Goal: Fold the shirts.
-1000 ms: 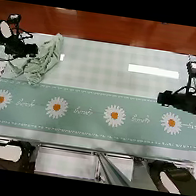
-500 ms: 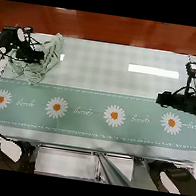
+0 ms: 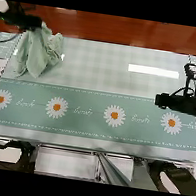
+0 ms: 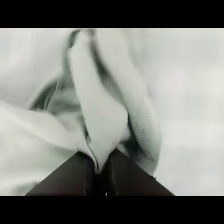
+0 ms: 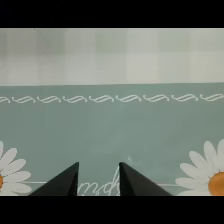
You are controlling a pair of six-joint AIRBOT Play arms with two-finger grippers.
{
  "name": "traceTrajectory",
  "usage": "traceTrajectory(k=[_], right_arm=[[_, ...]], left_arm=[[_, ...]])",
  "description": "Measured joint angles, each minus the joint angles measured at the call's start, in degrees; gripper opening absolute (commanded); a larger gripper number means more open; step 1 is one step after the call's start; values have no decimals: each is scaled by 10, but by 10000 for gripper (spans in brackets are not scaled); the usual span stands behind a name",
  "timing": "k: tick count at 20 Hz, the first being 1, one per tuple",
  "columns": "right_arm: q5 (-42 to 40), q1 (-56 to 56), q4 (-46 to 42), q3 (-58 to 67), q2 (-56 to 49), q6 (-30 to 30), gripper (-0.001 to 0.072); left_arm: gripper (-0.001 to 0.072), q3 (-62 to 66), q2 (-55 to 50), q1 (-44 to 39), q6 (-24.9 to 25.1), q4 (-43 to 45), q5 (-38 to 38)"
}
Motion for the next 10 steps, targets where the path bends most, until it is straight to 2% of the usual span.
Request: traceTrajectory(k=[6, 10], right_arm=[[13, 0, 24, 0, 58, -10, 334], [15, 0, 34, 0, 108, -14, 334]], left_arm=[[21, 17, 201, -64, -2, -6, 72], [21, 76, 258, -140, -2, -8, 85]])
